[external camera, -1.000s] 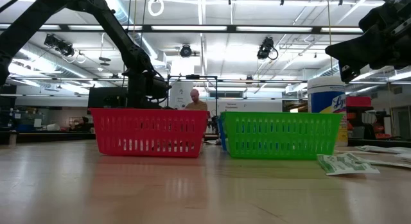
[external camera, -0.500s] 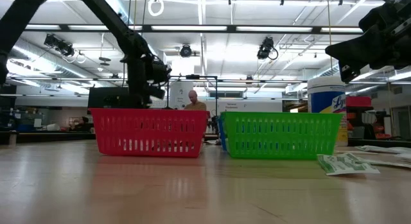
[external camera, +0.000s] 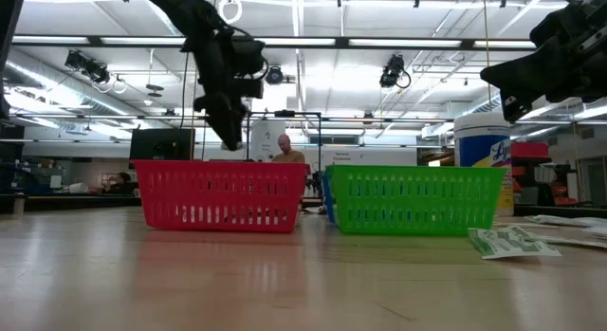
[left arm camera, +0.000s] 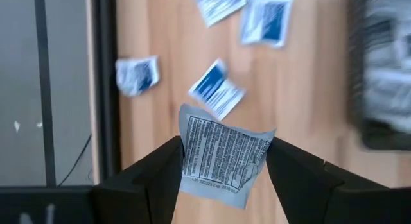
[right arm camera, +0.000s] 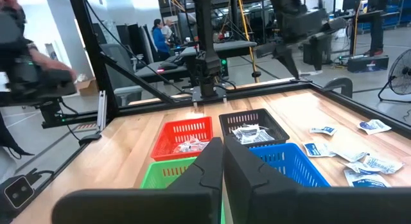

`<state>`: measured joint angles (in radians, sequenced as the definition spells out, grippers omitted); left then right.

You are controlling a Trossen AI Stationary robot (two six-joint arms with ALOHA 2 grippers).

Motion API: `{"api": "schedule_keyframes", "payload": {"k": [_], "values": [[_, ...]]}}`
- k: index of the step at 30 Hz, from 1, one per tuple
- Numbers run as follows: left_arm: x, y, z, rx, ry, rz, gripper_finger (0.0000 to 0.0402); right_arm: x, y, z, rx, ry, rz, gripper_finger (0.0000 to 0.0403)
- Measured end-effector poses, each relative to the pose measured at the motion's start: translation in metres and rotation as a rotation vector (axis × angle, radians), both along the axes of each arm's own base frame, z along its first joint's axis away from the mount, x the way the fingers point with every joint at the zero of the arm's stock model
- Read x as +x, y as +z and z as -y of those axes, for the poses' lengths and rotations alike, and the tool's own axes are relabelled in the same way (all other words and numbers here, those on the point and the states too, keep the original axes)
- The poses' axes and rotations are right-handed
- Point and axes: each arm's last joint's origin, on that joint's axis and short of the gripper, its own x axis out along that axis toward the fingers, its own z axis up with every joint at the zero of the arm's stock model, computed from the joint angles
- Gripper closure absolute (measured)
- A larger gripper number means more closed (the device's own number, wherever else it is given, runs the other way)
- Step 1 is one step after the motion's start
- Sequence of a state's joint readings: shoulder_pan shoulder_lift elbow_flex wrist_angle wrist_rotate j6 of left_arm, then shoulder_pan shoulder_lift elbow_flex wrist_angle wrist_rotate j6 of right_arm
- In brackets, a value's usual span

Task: Pick & Place First Aid Supplies
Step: Put the gray towelette pack into the black bin

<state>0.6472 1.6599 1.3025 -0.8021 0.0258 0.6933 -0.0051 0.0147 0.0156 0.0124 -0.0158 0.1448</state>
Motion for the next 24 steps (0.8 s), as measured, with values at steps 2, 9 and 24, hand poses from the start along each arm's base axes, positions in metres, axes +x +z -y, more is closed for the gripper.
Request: {"api": "schedule_keyframes", "payload": {"k": [2, 9, 24], "values": [[0.007, 0.001, 0.01, -0.005, -0.012, 0.011, 0.0177, 0.0, 0.0, 0.0, 0.0, 0.001, 0.0, 0.0385], [0.027, 0.002, 0.04, -0.025, -0.066, 0.039, 0.0177, 0.0, 0.0, 0.0, 0.0, 0.0, 0.0, 0.0385], [0.052, 0.003, 0.097, -0.144, -0.094, 0.095, 0.0177, 0.0, 0.0, 0.0, 0.0, 0.0, 0.0, 0.0385]]}}
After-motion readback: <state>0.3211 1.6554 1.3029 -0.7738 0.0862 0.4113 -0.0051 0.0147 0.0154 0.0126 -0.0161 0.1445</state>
